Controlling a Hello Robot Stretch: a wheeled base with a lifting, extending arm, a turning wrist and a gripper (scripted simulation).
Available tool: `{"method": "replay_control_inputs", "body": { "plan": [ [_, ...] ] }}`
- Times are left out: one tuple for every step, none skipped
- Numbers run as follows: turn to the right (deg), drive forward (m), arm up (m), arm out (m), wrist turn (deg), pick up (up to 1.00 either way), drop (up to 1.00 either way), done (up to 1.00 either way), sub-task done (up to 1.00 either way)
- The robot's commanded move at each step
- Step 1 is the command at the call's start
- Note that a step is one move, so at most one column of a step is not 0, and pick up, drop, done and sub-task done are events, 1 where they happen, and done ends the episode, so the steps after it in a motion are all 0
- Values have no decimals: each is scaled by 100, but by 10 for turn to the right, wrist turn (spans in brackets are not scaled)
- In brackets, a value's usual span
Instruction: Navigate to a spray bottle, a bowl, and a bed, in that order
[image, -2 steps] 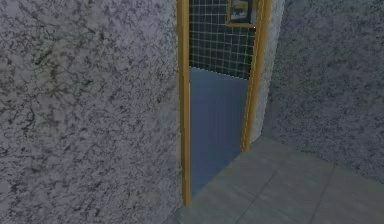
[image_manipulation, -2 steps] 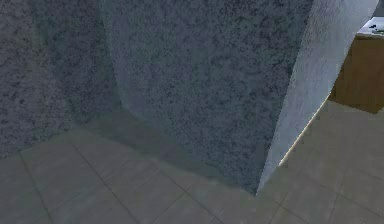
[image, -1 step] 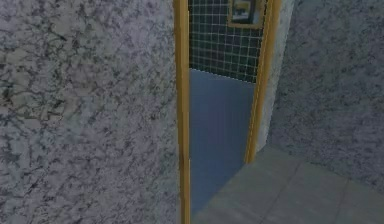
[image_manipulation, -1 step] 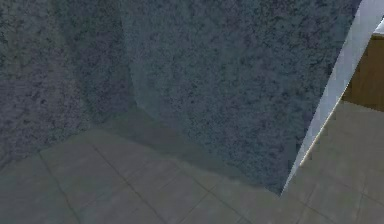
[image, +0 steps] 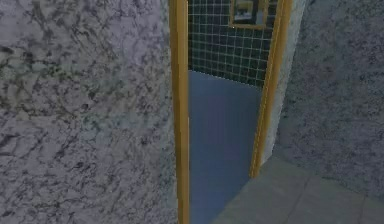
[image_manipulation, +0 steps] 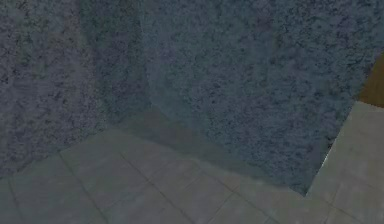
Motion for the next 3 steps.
{"method": "replay_control_inputs", "body": {
  "plan": [
    [330, 0, 0, 0, 0, 0, 0, 0, 0],
    [0, 75, 0, 0, 0, 0, 0, 0, 0],
    [-450, 0, 0, 0, 0, 0, 0, 0, 0]
  ]
}}
